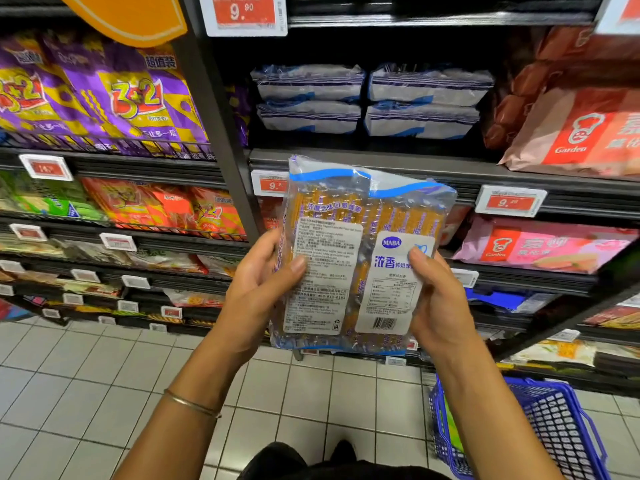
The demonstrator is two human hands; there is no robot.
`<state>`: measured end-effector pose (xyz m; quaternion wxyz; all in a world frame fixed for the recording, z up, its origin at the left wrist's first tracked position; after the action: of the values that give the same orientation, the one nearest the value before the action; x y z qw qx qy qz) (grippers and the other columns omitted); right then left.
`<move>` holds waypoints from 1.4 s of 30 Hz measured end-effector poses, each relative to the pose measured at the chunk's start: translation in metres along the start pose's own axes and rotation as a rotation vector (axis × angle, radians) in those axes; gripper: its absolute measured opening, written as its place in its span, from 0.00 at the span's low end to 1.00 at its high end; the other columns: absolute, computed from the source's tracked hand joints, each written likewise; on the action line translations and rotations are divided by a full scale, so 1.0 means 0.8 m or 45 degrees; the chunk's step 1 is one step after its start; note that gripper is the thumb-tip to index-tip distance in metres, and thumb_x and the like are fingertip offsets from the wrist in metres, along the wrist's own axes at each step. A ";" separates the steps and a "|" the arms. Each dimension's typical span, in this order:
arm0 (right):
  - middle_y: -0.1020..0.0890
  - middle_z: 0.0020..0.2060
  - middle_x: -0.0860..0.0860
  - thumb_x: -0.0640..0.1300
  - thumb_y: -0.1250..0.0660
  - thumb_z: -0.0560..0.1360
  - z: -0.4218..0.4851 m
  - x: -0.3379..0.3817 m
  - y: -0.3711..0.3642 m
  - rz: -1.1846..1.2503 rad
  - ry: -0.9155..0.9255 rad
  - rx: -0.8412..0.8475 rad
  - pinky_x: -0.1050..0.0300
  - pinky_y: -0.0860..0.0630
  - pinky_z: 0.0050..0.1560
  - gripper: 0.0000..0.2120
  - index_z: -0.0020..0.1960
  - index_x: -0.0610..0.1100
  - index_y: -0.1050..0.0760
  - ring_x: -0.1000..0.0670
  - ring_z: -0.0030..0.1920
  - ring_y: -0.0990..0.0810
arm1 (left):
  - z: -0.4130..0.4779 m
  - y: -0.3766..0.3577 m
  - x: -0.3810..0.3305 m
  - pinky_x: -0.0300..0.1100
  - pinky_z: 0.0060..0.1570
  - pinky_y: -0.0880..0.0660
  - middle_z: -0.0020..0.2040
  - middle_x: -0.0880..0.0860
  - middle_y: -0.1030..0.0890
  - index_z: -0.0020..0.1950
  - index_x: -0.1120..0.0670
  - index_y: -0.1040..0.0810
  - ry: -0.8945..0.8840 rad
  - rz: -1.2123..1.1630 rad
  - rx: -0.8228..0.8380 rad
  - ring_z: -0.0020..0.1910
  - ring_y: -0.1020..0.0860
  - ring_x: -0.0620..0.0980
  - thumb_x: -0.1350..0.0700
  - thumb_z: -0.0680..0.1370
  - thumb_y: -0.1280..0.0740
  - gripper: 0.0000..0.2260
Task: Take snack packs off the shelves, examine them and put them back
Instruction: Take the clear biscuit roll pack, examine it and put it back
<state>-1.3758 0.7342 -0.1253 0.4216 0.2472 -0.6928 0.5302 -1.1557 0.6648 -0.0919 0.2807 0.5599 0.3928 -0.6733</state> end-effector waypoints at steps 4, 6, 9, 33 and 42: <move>0.12 0.49 0.44 0.52 0.28 0.68 -0.003 -0.008 0.008 0.099 -0.009 -0.050 0.51 0.16 0.44 0.22 0.58 0.43 0.18 0.44 0.49 0.12 | -0.003 0.001 -0.003 0.50 0.61 0.21 0.69 0.61 0.20 0.76 0.57 0.29 0.036 -0.039 0.160 0.67 0.20 0.60 0.55 0.77 0.30 0.27; 0.11 0.46 0.45 0.51 0.30 0.70 0.000 -0.011 0.011 0.144 -0.022 -0.058 0.50 0.16 0.43 0.16 0.53 0.45 0.14 0.44 0.46 0.12 | -0.004 -0.001 -0.004 0.55 0.67 0.23 0.72 0.63 0.23 0.79 0.57 0.33 0.050 -0.044 0.265 0.70 0.23 0.64 0.60 0.76 0.29 0.31; 0.12 0.48 0.45 0.52 0.36 0.74 0.003 -0.016 0.014 0.219 -0.059 -0.112 0.44 0.16 0.50 0.16 0.50 0.47 0.12 0.42 0.49 0.13 | -0.004 -0.007 -0.008 0.53 0.67 0.24 0.75 0.62 0.25 0.82 0.55 0.36 0.063 -0.038 0.420 0.72 0.24 0.63 0.64 0.77 0.29 0.33; 0.20 0.68 0.42 0.49 0.41 0.82 -0.013 0.028 -0.022 -0.021 -0.067 0.184 0.39 0.23 0.67 0.21 0.72 0.44 0.25 0.40 0.70 0.22 | -0.003 0.019 0.002 0.50 0.54 0.18 0.60 0.57 0.16 0.70 0.57 0.22 0.196 -0.329 -0.131 0.57 0.17 0.57 0.55 0.78 0.35 0.20; 0.20 0.68 0.41 0.44 0.39 0.81 -0.014 0.029 -0.036 0.024 -0.063 0.238 0.47 0.21 0.63 0.22 0.73 0.41 0.26 0.41 0.68 0.21 | -0.004 0.010 0.014 0.55 0.55 0.17 0.65 0.59 0.17 0.65 0.56 0.16 0.492 -0.644 -0.245 0.63 0.17 0.59 0.49 0.84 0.39 0.18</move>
<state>-1.3617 0.7382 -0.0892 0.3744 0.2922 -0.6527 0.5902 -1.1498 0.6643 -0.1046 0.0765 0.5331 0.6271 -0.5628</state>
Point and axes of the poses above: each hand's wrist, its own z-axis towards the middle knuckle, its own y-axis out of the back of the hand, x = y × z, the point moved 2 cm from there along z, towards the middle knuckle
